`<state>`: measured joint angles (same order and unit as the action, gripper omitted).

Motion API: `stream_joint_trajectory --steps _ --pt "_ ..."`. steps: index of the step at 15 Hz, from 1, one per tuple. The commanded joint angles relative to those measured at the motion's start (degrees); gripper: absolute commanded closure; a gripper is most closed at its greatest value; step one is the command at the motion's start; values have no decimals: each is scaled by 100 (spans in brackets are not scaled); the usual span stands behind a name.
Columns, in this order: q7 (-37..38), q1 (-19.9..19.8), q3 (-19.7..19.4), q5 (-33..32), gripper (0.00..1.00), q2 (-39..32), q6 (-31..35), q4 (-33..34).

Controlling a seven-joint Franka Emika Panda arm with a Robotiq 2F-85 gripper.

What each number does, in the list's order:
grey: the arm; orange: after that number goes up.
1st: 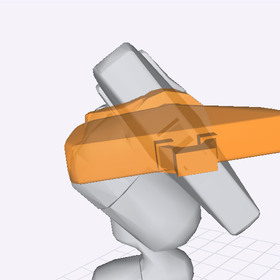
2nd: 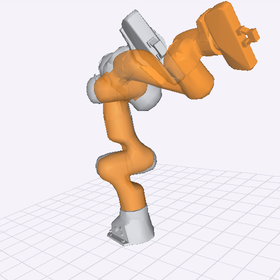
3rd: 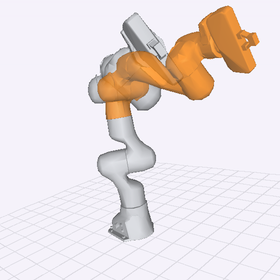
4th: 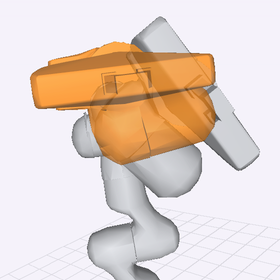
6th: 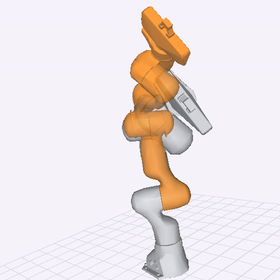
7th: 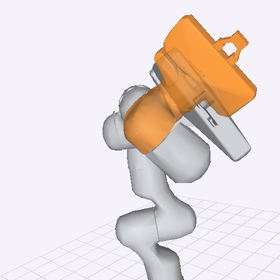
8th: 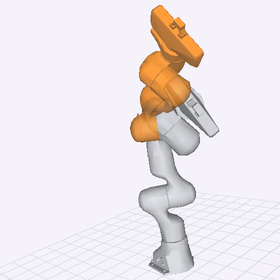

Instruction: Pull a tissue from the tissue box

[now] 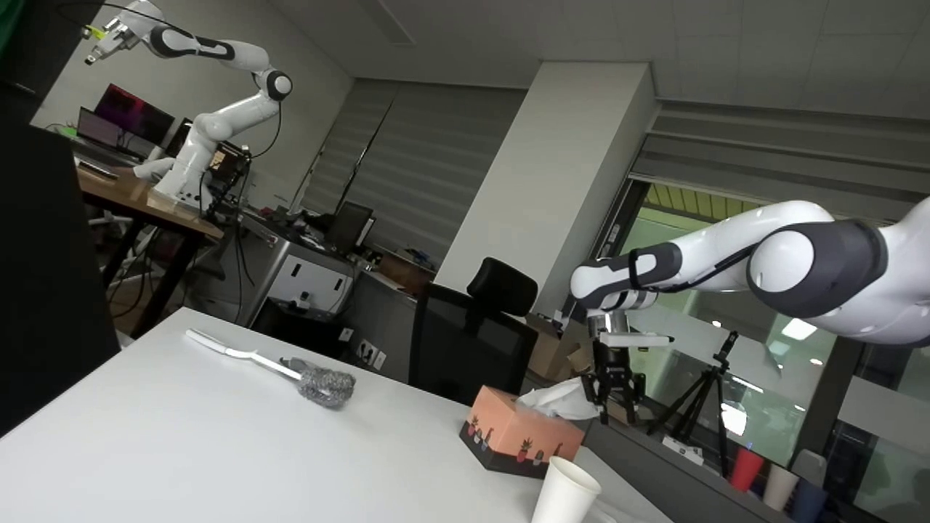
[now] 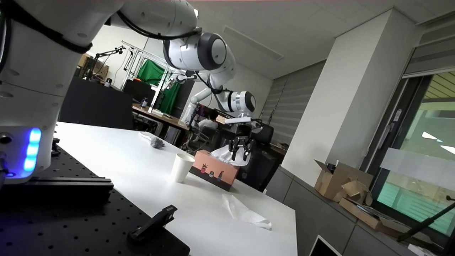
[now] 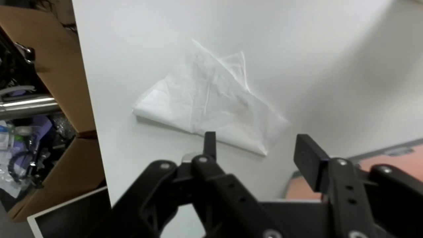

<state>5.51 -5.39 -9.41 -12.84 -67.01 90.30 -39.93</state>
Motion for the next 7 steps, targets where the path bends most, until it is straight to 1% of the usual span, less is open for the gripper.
stream_joint_trajectory --steps 1,2,3,5,7 --pt "-124 -102 291 394 6 372 91 119" --pt "-107 -106 351 504 2 450 50 93" --pt "-63 -13 195 317 17 335 101 44" --pt "-74 -17 271 401 3 448 95 44" --pt "-78 -26 296 405 1 446 95 40"
